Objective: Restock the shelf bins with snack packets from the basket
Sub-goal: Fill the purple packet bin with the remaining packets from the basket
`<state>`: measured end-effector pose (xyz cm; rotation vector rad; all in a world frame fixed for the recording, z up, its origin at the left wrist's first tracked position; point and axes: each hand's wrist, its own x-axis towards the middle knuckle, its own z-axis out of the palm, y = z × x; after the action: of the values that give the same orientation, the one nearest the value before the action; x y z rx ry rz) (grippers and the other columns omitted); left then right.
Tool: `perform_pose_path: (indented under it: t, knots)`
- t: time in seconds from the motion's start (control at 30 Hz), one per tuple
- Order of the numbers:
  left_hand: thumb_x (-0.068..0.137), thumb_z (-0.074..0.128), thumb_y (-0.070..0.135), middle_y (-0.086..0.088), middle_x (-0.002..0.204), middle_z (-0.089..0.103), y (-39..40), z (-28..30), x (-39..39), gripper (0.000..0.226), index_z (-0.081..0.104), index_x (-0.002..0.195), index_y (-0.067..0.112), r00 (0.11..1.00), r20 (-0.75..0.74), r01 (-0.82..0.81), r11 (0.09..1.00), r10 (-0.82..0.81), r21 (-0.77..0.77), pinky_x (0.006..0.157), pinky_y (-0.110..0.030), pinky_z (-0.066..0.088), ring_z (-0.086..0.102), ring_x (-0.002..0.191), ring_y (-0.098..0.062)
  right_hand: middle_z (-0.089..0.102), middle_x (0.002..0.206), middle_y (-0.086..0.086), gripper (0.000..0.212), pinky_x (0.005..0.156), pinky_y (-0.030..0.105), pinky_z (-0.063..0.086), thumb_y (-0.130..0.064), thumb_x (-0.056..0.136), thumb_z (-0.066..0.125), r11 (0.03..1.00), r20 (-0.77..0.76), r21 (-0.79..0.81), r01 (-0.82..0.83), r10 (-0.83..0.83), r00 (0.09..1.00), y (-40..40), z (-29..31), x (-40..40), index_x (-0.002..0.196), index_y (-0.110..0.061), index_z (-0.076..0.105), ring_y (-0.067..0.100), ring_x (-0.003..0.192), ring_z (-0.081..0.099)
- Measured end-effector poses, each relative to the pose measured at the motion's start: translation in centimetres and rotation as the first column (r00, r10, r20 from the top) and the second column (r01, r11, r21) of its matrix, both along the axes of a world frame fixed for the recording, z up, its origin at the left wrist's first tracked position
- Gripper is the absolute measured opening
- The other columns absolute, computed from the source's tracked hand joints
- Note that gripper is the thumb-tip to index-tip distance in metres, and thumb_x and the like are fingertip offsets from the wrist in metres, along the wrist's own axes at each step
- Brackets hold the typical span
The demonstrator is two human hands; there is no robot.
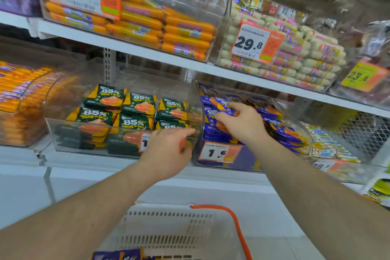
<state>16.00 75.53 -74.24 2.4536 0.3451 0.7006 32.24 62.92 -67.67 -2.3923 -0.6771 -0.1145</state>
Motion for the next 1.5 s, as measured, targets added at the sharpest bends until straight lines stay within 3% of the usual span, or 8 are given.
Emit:
perform_pose_path:
  t: [0.43,0.57,0.67,0.83,1.03,1.33,1.43,1.5]
  knots:
    - [0.087,0.058,0.011,0.003,0.128,0.063,0.2,-0.5,0.2,0.046,0.06,0.131,0.022,0.998,0.068,0.0,1.0,0.0,-0.002,0.111,-0.036,0.031,0.051,0.124,-0.019,0.006,0.165,-0.002,0.05,0.115,0.06,0.009,-0.052,0.103,0.019,0.839,0.011,-0.539,-0.07,0.09,0.996,1.2,-1.6,0.0,0.152,-0.047,0.017,0.037,0.148,0.012]
    - [0.075,0.053,0.013,0.006,0.089,0.068,0.3,-1.9,-0.5,0.023,0.07,0.09,0.017,0.953,0.294,0.02,0.986,-0.069,0.166,0.076,-0.035,0.048,0.06,0.084,-0.015,0.042,0.149,0.011,0.041,0.102,0.049,0.029,-0.037,0.1,0.04,0.978,0.479,-0.206,0.019,0.084,0.874,0.3,-3.4,-1.7,0.138,-0.025,0.052,0.037,0.13,0.038]
    - [0.079,0.057,0.008,0.013,0.081,0.062,0.0,-4.3,-2.0,0.017,0.069,0.086,0.019,0.992,0.039,0.12,0.993,-0.12,-0.008,0.069,-0.027,0.044,0.052,0.071,-0.003,0.063,0.095,0.011,0.022,0.074,0.041,0.037,-0.023,0.087,0.052,0.953,0.748,0.071,-0.295,0.145,0.648,0.3,-7.2,-5.3,0.093,-0.009,0.068,0.033,0.088,0.055]
    - [0.093,0.053,0.018,0.006,0.12,0.061,0.4,-9.6,-5.4,0.03,0.062,0.121,0.023,0.683,-0.691,0.182,0.972,-0.236,-0.152,0.091,-0.027,0.046,0.056,0.103,-0.012,0.048,0.064,0.004,0.027,0.058,0.041,0.043,-0.017,0.092,0.047,0.91,0.075,-0.06,-0.411,0.414,0.907,1.2,-19.4,-9.1,0.066,-0.014,0.046,0.027,0.063,0.048]
    - [0.091,0.052,0.016,0.003,0.09,0.058,0.6,-13.9,-8.1,0.017,0.065,0.102,0.018,0.51,-0.81,0.096,0.955,-0.29,-0.281,0.074,-0.03,0.044,0.054,0.082,-0.017,0.044,0.063,0.005,0.03,0.052,0.031,0.032,-0.019,0.098,0.044,0.827,-0.657,-0.351,-0.438,0.116,0.745,1.0,-33.2,-13.0,0.068,-0.018,0.043,0.02,0.055,0.039]
    - [0.095,0.051,0.018,0.002,0.111,0.062,3.5,-14.7,-8.6,0.02,0.058,0.114,0.024,0.494,-0.825,-0.14,0.912,-0.273,-0.386,0.093,-0.038,0.052,0.061,0.104,-0.02,0.069,0.1,0.012,0.009,0.081,0.037,0.057,-0.014,0.089,0.061,0.963,-0.921,-0.236,-0.127,-0.18,0.346,3.3,-41.7,-18.4,0.082,-0.018,0.063,0.02,0.08,0.062]
    - [0.095,0.051,0.018,0.006,0.106,0.06,3.9,-14.7,-8.3,0.015,0.056,0.106,0.028,0.516,-0.815,-0.187,0.893,-0.265,-0.409,0.092,-0.039,0.052,0.061,0.104,-0.02,0.051,0.137,0.028,0.027,0.096,0.05,0.05,-0.013,0.097,0.058,0.95,-0.908,-0.268,-0.162,-0.192,0.372,4.0,-42.5,-19.1,0.116,0.003,0.067,0.039,0.115,0.059]
    - [0.094,0.052,0.017,0.006,0.107,0.06,4.0,-14.6,-8.1,0.015,0.057,0.103,0.027,0.534,-0.807,-0.208,0.885,-0.254,-0.416,0.092,-0.038,0.052,0.061,0.103,-0.019,0.061,0.12,0.019,0.014,0.071,0.043,0.053,-0.006,0.097,0.053,0.956,-0.885,-0.261,-0.132,-0.182,0.429,3.9,-42.3,-19.0,0.104,-0.006,0.066,0.032,0.082,0.061]
